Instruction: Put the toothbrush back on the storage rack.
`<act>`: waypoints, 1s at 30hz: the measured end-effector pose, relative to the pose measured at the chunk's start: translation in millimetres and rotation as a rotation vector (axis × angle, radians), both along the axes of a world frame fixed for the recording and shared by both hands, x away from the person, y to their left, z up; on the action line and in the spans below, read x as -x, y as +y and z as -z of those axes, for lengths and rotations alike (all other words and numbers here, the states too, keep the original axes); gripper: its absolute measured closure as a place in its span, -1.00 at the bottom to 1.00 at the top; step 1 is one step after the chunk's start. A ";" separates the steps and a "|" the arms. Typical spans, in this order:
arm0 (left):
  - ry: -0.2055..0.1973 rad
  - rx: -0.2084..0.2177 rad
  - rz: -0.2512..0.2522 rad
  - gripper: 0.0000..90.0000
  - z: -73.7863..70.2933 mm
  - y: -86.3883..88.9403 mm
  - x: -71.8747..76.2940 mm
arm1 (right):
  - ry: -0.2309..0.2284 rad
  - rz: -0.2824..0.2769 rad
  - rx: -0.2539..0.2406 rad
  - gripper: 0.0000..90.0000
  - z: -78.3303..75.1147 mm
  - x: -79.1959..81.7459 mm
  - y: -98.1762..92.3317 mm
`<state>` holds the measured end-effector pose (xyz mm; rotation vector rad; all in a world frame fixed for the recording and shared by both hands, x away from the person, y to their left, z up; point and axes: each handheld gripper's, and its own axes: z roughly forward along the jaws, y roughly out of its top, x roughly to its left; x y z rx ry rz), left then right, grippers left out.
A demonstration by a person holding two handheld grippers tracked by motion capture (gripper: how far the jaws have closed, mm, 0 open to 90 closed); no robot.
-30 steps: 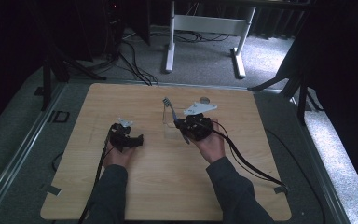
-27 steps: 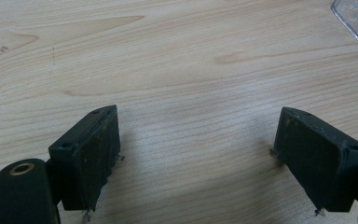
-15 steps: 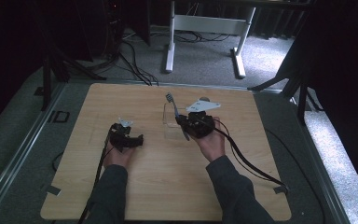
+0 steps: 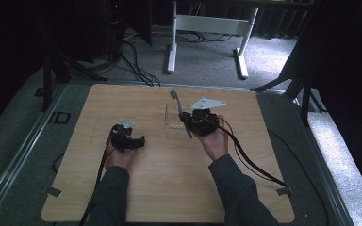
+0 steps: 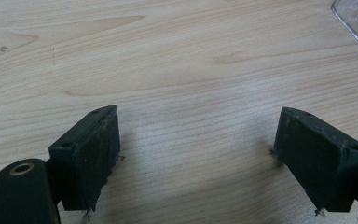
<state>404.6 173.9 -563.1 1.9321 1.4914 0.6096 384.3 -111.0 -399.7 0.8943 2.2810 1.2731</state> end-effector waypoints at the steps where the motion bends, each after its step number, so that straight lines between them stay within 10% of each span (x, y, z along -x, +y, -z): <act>1: 0.000 0.000 0.000 -0.68 -0.1 0.0 0.0 | -0.001 0.003 -0.002 0.84 -0.1 -0.6 0.0; 30: 0.001 -0.002 0.002 -0.68 -0.1 0.2 0.0 | -0.025 0.029 -0.074 0.84 -5.3 -14.9 -4.7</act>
